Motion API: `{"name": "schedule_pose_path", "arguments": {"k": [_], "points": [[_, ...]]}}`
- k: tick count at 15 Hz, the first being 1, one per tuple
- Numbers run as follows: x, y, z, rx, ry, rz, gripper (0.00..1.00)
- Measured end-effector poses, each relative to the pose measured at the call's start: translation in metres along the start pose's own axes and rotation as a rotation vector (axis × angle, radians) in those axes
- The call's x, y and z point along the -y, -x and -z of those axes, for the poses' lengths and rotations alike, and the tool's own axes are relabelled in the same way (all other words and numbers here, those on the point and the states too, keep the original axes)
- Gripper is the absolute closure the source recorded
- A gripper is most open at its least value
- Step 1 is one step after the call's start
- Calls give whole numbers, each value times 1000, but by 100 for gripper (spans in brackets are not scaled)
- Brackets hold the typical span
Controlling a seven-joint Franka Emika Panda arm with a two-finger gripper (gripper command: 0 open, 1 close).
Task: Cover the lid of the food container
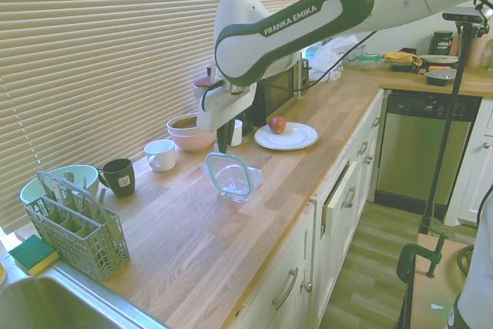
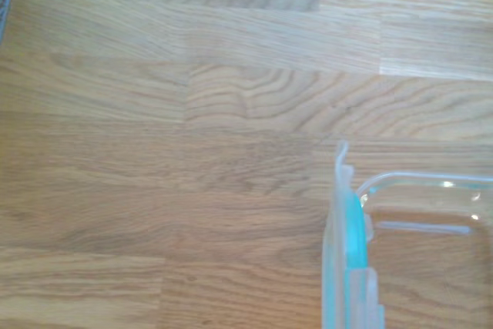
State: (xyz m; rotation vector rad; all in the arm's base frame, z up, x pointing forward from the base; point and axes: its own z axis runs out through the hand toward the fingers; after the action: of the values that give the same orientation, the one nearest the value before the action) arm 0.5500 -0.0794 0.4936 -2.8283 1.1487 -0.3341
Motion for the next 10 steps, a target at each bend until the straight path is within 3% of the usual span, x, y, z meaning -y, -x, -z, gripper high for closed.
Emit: {"name": "schedule_pose_path", "arguments": {"k": [10], "points": [[14,-13,-7,-18,-7,36,100]]}}
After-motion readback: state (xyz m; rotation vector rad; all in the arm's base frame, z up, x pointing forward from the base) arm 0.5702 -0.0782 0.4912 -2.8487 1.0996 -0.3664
